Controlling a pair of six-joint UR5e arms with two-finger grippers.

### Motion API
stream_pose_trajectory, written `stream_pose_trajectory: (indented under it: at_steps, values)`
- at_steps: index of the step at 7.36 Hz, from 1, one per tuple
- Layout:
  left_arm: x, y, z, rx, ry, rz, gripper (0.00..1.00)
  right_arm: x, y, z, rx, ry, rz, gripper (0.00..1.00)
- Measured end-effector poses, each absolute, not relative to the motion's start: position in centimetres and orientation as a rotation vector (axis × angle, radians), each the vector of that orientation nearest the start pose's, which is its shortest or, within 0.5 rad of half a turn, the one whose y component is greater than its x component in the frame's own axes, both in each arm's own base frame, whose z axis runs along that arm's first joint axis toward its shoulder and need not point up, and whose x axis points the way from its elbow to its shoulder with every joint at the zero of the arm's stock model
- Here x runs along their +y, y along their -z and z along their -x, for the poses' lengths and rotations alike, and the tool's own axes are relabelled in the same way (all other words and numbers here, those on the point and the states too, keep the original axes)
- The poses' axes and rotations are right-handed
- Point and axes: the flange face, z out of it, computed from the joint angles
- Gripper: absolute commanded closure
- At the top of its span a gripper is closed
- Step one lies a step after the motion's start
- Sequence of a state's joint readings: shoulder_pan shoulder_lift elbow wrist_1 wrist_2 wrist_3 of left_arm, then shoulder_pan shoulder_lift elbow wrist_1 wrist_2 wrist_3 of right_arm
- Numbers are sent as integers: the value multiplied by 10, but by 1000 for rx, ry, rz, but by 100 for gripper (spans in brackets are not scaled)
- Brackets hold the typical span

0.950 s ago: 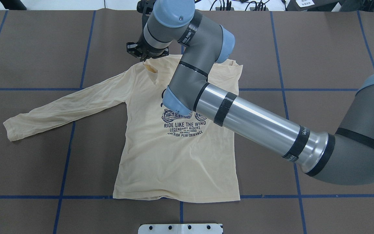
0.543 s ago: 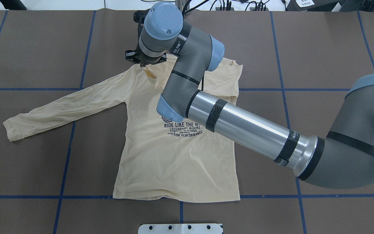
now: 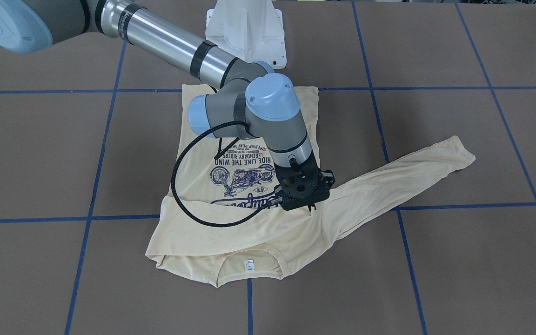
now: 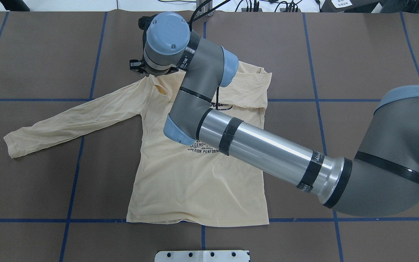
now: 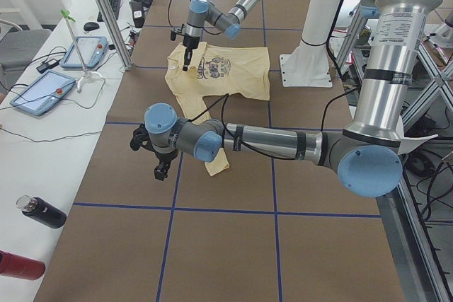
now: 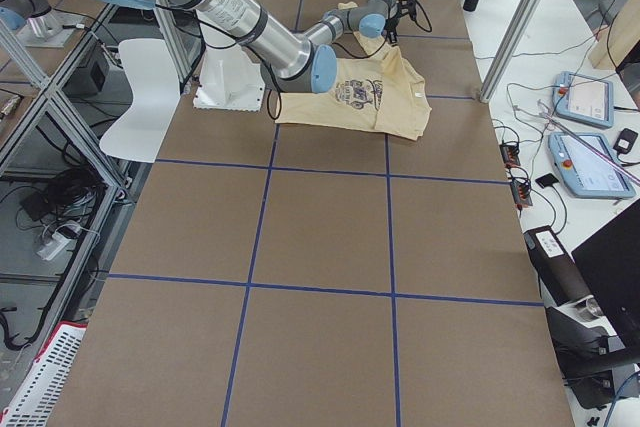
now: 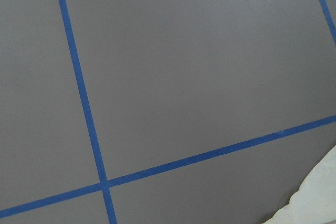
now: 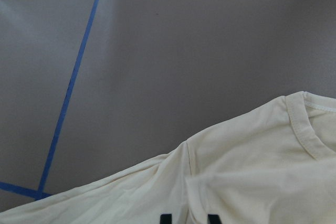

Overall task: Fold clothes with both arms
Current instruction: 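Lay the sleeve on the shirt, open the right gripper and withdraw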

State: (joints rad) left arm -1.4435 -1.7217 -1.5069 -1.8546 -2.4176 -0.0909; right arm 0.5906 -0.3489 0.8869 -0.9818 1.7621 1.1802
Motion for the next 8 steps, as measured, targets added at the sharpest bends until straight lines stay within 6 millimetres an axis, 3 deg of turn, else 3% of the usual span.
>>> stream_pose_trajectory:
  at_steps: [2, 4, 6, 8]
  values:
    - [-574, -574, -14, 870, -191, -255, 0, -572, -53, 661, -1091, -216, -340, 1]
    - [-575, -572, -15, 870, -185, -257, 0, -569, -55, 653, -1092, -282, -304, 1]
    - [-571, -568, -15, 870, -132, -294, 0, -558, -65, 615, -1009, -260, -256, 1]
    - [-547, -579, -41, 871, -1, -349, 0, -549, -94, 555, -887, -172, -206, 0]
